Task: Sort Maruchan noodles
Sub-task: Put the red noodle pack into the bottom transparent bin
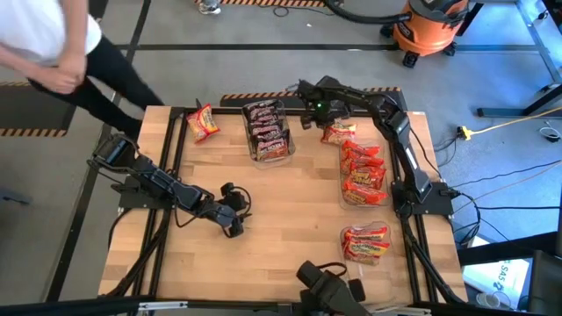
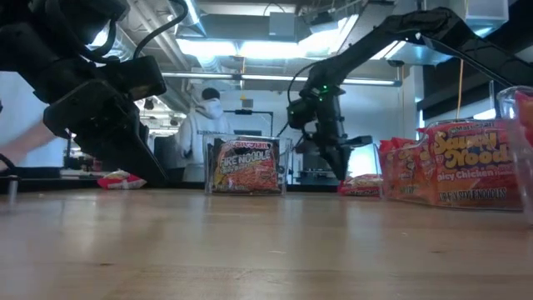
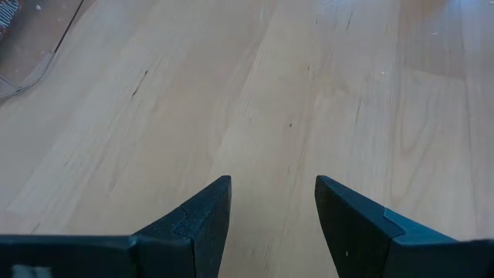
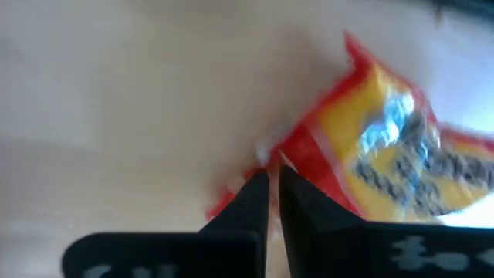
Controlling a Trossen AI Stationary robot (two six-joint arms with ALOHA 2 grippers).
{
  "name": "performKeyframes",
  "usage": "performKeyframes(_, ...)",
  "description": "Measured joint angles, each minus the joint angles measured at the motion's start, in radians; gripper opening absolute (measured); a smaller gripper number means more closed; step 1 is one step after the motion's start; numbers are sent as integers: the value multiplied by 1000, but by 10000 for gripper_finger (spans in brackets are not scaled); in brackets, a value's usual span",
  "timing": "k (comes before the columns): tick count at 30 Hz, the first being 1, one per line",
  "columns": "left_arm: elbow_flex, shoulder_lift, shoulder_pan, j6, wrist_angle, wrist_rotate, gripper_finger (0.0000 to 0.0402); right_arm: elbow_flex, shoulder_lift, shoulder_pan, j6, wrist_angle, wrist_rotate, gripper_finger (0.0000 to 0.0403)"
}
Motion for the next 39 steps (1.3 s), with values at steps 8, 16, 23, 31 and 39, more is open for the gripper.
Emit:
performKeyframes(8,0,0,0,4,0,-1,185,-44,0,-1,16,-51,103,12)
performKeyframes(16,0,0,0,2,1,-1,185,27,-6,2,-11,-136,119,12)
performKeyframes(23,0,0,0,-1,2,-1,185,-35,1,0,16,-120,118,12)
performKeyframes(31,0,0,0,-1,3,-1,185,-58,26,3,13,-143,161,12)
performKeyframes(39,0,0,0,0,3,-1,185,-42,19,43,-114,-88,111,12)
